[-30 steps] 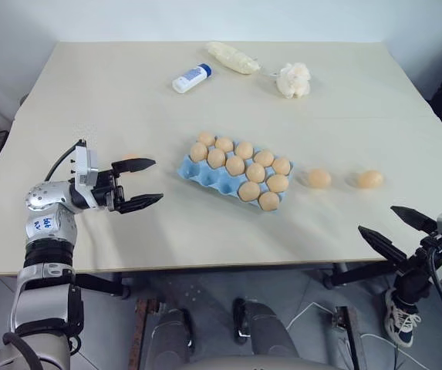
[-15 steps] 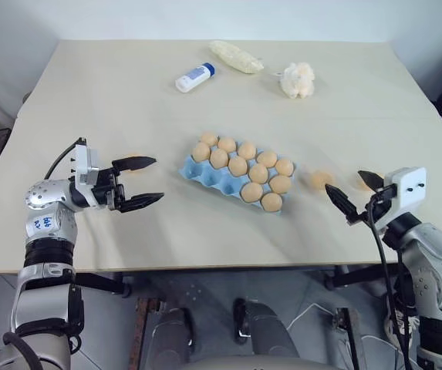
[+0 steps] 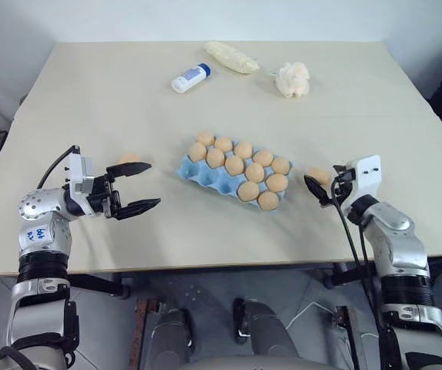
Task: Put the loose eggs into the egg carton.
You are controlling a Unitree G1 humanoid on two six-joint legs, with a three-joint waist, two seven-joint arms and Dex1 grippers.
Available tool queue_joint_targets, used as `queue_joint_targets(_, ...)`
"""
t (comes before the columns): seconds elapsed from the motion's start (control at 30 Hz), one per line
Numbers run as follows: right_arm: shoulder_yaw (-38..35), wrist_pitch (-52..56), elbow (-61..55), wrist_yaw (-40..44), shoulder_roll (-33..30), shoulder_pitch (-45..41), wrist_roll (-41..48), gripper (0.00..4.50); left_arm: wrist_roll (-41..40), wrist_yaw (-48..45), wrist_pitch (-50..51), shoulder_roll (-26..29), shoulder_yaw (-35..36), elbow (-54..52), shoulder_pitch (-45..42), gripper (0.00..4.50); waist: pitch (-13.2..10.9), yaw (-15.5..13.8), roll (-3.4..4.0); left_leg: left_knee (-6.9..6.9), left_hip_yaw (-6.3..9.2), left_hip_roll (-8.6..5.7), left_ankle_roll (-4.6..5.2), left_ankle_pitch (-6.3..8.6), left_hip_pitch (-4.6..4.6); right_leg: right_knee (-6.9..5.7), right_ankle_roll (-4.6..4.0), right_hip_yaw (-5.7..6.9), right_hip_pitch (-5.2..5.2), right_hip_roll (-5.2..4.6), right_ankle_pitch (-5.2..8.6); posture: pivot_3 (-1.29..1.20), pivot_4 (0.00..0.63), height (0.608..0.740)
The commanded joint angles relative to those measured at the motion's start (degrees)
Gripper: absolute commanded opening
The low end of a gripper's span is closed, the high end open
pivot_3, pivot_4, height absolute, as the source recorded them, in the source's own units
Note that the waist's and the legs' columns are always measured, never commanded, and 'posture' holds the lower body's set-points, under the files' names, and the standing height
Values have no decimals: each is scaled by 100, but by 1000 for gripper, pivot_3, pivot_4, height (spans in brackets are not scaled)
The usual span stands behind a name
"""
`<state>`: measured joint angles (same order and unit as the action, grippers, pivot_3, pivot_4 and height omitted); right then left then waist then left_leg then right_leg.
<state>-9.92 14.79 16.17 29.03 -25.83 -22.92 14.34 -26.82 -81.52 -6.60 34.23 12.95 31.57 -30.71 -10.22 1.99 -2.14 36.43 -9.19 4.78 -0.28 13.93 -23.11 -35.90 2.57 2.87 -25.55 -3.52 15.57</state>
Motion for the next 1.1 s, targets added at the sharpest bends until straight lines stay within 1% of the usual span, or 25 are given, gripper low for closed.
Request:
queue_joint_targets(0.03, -50, -147, 140, -87, 31, -171, -50, 4096, -127, 62, -8, 50, 120, -242, 24, 4500, 0, 0, 0, 0, 0, 0, 0, 0, 0, 0, 0, 0, 0, -1, 0, 0, 150, 740)
queue_joint_targets(0.1, -64, -154, -17, -83, 61, -182, 5, 3559, -136, 80, -3, 61, 133, -273, 50, 4500, 0, -2, 0, 0, 0, 0, 0, 0, 0, 0, 0, 0, 0, -1, 0, 0, 150, 740)
queue_joint_targets(0.23, -112, 18, -565, -49, 45, -51, 142, 2142, -162, 105, 22, 103, 176, -354, 135, 4500, -1, 18, 2, -2, 0, 2, 0, 0, 0, -1, 0, -1, -1, 0, 0, 0, 150, 740)
queue_joint_targets(0.27, -122, 116, -779, -39, 38, 7, 198, 1872, -166, 112, 30, 113, 187, -369, 152, 4500, -1, 20, 2, -2, 0, 2, 0, 0, 0, -2, 0, -2, -1, 0, 0, 0, 150, 740)
queue_joint_targets(0.3, -129, 222, -1006, -36, 29, 65, 257, 1716, -170, 117, 36, 123, 195, -380, 167, 4500, -1, 22, 2, -2, 0, 4, -1, 0, 0, -2, 0, -1, -1, 1, 0, 0, 150, 740)
queue_joint_targets(0.33, -136, 332, -1233, -40, 21, 123, 313, 1645, -173, 121, 39, 131, 202, -389, 181, 4500, -1, 18, 2, -2, 1, 5, -1, 0, 0, -2, 0, -1, -1, 1, 0, 0, 150, 740)
queue_joint_targets(0.43, -87, 778, -2077, -6, -43, 272, 525, 1640, -176, 133, 45, 144, 216, -401, 210, 4500, -1, 6, 2, -2, 4, 5, -1, 0, -1, -2, -1, -1, -1, -1, 1, 0, 150, 740)
queue_joint_targets(0.53, 5, 1285, -2716, -118, 10, 164, 714, 1640, -180, 141, 50, 145, 207, -392, 211, 4500, -1, 12, 2, -2, 3, 8, -1, 0, 0, -1, -1, -2, -1, -3, 1, 0, 150, 740)
queue_joint_targets(0.63, 325, 1757, -3159, -178, 144, -43, 811, 1639, -181, 136, 51, 137, 192, -379, 208, 4500, -1, 19, 2, -1, 3, 10, -1, 0, 0, -2, -2, -2, -2, -3, 1, 0, 150, 740)
queue_joint_targets(0.67, 561, 1906, -3226, -209, 261, -178, 785, 1639, -173, 134, 39, 131, 185, -358, 197, 4500, -1, 26, 2, -1, 3, 10, -1, 0, 0, -2, -3, -1, -2, -2, 1, 0, 150, 740)
queue_joint_targets(0.73, 1180, 2056, -3177, -254, 656, -497, 656, 1639, -160, 133, 9, 119, 177, -332, 176, 4500, -1, 74, 2, -2, 4, 13, -1, 0, 1, -3, -9, -1, -3, 1, 3, 0, 150, 740)
queue_joint_targets(0.8, 1517, 2102, -3020, -266, 858, -647, 501, 1639, -161, 141, 3, 110, 175, -329, 163, 4500, -1, 110, 2, -4, 7, 15, -4, -2, 1, -8, -16, -1, -4, 3, 5, 0, 150, 740)
queue_joint_targets(0.87, 1768, 1905, -2731, -208, 971, -714, 318, 1639, -159, 156, -4, 104, 172, -342, 166, 4500, -1, 103, 2, -7, 20, 14, -7, -2, -6, -7, -22, -1, -5, 2, 9, 0, 150, 740)
queue_joint_targets(0.97, 2009, 1645, -2329, -221, 1168, -853, 138, 1639, -169, 184, -9, 104, 191, -389, 204, 4500, -1, 62, 2, -7, 25, 4, -7, -1, -17, -1, -21, 12, -6, -2, 9, 0, 150, 740)
queue_joint_targets(1.1, 2147, 1342, -1897, -156, 1354, -1009, -84, 1639, -200, 236, -4, 120, 240, -510, 324, 4500, -1, 76, 2, -2, 12, 2, -1, 3, -16, 2, -10, 15, -6, -4, 3, 0, 150, 740)
